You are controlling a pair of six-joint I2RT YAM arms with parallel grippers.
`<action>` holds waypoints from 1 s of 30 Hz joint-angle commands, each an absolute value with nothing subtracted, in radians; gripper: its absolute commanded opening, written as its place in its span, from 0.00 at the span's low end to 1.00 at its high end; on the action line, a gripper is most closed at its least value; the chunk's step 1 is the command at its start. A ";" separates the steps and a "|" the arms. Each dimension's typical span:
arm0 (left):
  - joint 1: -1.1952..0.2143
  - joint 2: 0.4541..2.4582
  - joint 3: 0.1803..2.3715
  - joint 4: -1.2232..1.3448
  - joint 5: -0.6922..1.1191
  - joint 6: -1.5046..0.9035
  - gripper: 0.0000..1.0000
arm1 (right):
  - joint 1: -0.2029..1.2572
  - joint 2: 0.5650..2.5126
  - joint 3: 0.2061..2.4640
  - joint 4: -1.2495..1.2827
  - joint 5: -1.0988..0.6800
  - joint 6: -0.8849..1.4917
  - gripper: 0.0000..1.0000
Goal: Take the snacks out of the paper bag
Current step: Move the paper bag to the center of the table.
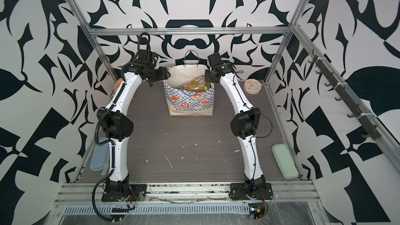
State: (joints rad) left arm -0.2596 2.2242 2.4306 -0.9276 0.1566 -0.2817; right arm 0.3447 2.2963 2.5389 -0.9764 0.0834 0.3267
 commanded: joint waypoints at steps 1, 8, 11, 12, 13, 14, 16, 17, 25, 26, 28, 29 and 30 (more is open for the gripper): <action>-0.276 2.227 2.451 -0.999 0.181 -0.282 0.57 | 0.354 2.240 2.576 -0.990 0.094 0.317 0.21; -0.296 2.208 2.453 -0.995 0.209 -0.285 0.25 | 0.373 2.216 2.567 -0.992 0.063 0.319 0.00; -0.305 2.181 2.434 -0.994 0.209 -0.282 0.19 | 0.382 2.194 2.545 -0.987 0.045 0.330 0.00; -0.306 2.171 2.422 -0.992 0.211 -0.282 0.17 | 0.386 2.186 2.533 -0.981 0.034 0.334 0.00; -0.307 2.158 2.412 -0.992 0.211 -0.286 0.12 | 0.389 2.175 2.518 -0.975 0.022 0.340 0.00; -0.307 2.143 2.398 -0.992 0.210 -0.290 0.08 | 0.395 2.163 2.501 -0.968 0.009 0.344 0.00; -0.310 2.105 2.355 -0.978 0.208 -0.293 0.06 | 0.407 2.134 2.458 -0.951 -0.011 0.350 0.00; -0.311 2.082 2.323 -0.964 0.202 -0.294 0.02 | 0.414 2.115 2.425 -0.933 -0.021 0.356 0.00; -0.313 1.962 2.185 -0.943 0.163 -0.307 0.00 | 0.439 1.989 2.229 -0.854 -0.087 0.391 0.00; -0.312 1.955 2.184 -0.952 0.173 -0.312 0.00 | 0.439 1.981 2.229 -0.867 -0.092 0.390 0.00; -0.316 1.932 2.172 -0.960 0.176 -0.319 0.00 | 0.443 1.962 2.228 -0.888 -0.092 0.384 0.00; -0.317 1.916 2.158 -0.959 0.175 -0.322 0.00 | 0.446 1.948 2.217 -0.887 -0.087 0.381 0.00; -0.317 1.902 2.148 -0.957 0.176 -0.324 0.00 | 0.449 1.935 2.204 -0.883 -0.089 0.380 0.00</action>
